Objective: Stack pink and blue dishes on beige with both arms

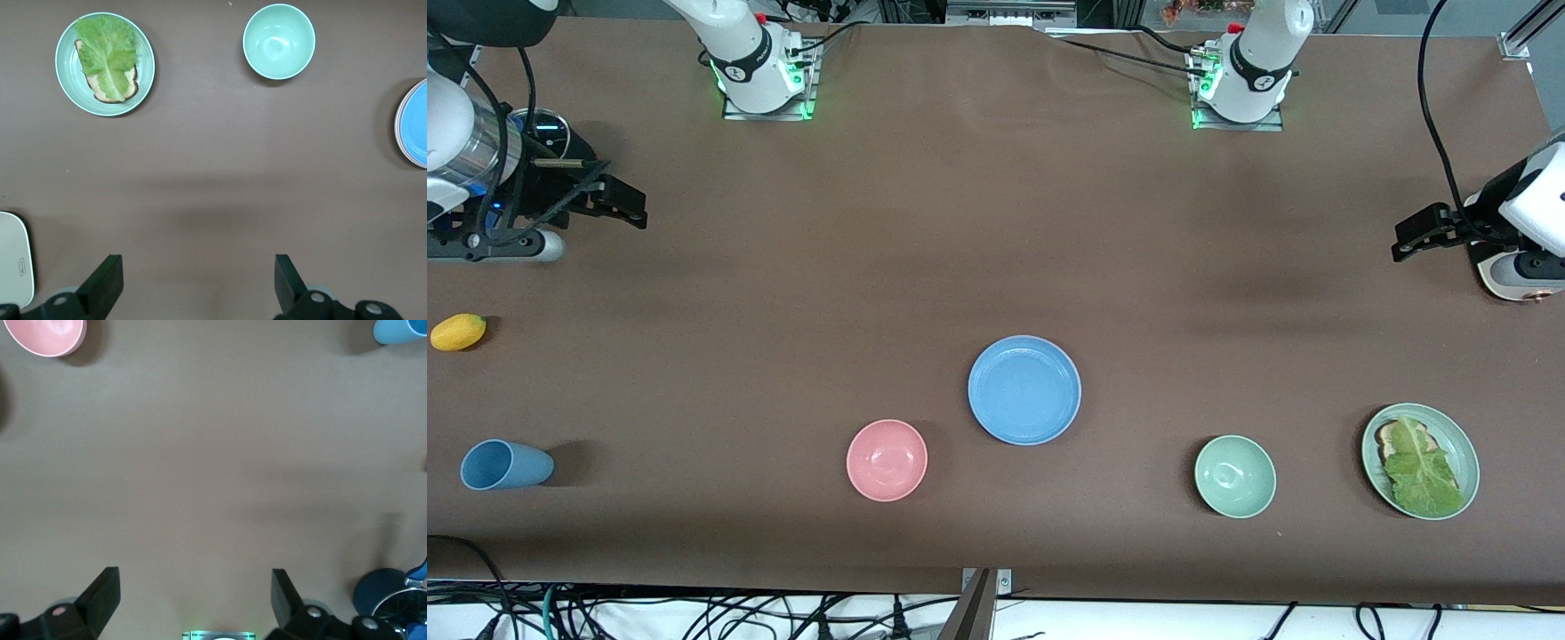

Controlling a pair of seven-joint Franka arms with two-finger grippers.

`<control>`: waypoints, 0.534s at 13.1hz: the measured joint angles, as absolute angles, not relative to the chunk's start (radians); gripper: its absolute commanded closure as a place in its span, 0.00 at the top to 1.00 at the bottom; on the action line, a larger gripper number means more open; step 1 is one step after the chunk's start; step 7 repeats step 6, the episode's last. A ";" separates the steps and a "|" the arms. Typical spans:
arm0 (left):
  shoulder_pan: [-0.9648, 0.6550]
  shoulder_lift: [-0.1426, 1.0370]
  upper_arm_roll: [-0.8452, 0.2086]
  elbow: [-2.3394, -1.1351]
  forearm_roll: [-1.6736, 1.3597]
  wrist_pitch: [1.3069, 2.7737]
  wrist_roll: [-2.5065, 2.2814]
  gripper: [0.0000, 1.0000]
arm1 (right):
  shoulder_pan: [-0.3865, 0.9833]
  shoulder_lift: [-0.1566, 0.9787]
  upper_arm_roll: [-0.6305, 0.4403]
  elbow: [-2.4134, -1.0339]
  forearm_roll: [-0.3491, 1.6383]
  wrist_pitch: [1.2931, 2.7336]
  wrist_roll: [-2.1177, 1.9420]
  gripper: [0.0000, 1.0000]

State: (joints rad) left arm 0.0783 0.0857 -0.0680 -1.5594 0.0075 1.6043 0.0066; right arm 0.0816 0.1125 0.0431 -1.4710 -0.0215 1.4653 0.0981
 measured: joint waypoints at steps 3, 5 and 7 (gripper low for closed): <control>0.078 0.086 -0.068 -1.559 0.007 1.604 0.007 1.00 | 0.082 0.102 0.044 -1.456 -0.021 1.453 0.097 1.00; 0.077 0.088 -0.068 -1.559 0.007 1.604 0.007 1.00 | 0.082 0.098 0.044 -1.456 -0.021 1.448 0.096 1.00; 0.077 0.088 -0.068 -1.559 0.007 1.604 0.007 1.00 | 0.082 0.098 0.044 -1.456 -0.021 1.447 0.095 1.00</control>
